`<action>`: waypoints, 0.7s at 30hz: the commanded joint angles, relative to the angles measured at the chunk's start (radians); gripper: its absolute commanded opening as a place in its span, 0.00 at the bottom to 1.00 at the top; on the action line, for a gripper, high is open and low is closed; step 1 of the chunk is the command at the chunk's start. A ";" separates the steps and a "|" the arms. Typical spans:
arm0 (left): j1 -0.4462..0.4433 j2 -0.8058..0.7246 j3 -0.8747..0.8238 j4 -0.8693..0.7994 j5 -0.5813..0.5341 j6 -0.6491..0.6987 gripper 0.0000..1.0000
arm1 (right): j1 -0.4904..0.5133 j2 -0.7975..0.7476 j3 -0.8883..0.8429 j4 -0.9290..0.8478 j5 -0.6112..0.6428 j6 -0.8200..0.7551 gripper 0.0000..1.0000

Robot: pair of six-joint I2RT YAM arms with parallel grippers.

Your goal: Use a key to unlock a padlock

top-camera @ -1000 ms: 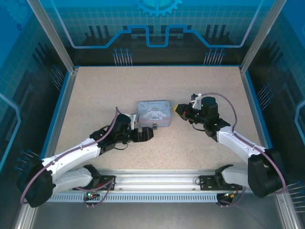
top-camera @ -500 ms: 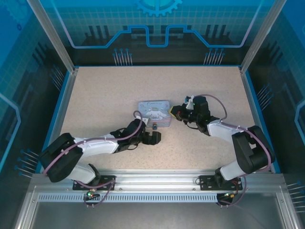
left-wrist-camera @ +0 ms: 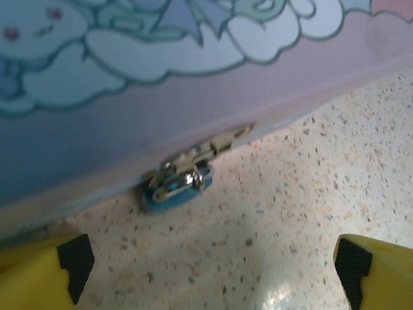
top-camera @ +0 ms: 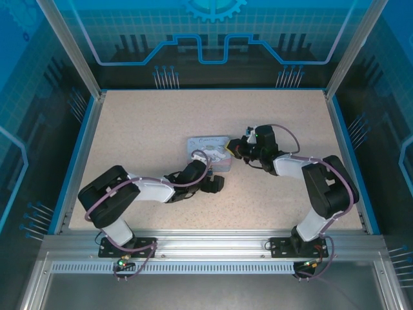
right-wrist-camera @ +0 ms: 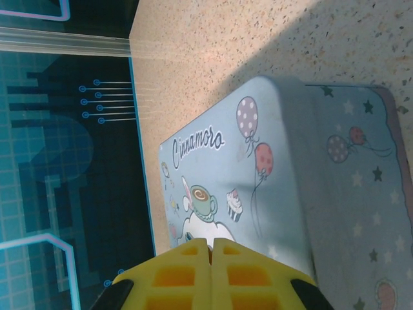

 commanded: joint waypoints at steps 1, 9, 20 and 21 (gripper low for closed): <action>0.005 0.055 0.037 0.066 -0.052 0.043 0.99 | 0.012 0.033 0.044 0.017 -0.017 0.008 0.00; 0.027 0.138 0.075 0.132 -0.014 0.045 0.99 | 0.012 0.103 0.097 0.006 -0.012 0.007 0.00; 0.079 0.115 0.011 0.289 0.143 -0.079 0.99 | 0.012 0.127 0.096 0.022 -0.017 0.015 0.00; 0.080 0.115 0.008 0.298 0.149 -0.088 0.99 | 0.012 0.127 0.096 0.021 -0.017 0.014 0.00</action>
